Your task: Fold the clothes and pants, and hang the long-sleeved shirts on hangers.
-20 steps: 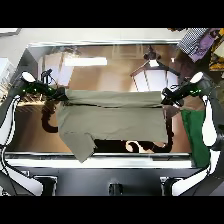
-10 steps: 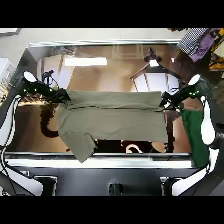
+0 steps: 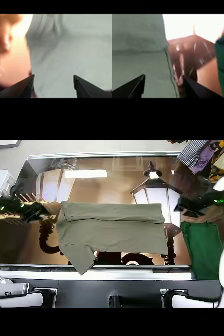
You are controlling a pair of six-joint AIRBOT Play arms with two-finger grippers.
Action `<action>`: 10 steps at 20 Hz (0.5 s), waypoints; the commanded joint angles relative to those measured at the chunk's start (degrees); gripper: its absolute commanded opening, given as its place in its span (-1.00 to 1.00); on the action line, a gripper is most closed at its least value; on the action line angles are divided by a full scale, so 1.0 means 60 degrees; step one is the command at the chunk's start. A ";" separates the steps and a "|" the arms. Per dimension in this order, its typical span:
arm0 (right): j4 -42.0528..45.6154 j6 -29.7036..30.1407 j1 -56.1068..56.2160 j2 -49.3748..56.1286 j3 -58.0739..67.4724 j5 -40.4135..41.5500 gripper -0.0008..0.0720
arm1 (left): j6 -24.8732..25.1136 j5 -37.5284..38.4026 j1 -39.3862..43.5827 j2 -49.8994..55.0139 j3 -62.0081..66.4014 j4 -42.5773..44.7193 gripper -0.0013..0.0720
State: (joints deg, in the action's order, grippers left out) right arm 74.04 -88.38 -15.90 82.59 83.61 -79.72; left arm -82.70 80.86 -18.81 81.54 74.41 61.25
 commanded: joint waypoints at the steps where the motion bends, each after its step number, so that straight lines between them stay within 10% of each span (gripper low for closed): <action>1: -0.0820 0.0204 -0.0699 -0.2160 -0.2575 0.0659 0.51 | -0.0106 -0.0707 -0.0987 -0.2688 -0.4003 -0.0900 0.56; 10: -0.1268 0.0091 -0.0678 -0.4401 -0.4801 0.0780 0.51 | 0.0255 -0.2470 -0.1016 -0.5293 -0.9734 -0.2575 0.54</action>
State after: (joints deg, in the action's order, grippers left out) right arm 67.07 -87.44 -19.84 58.54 56.58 -75.33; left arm -83.22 69.60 -24.64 52.31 23.33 48.21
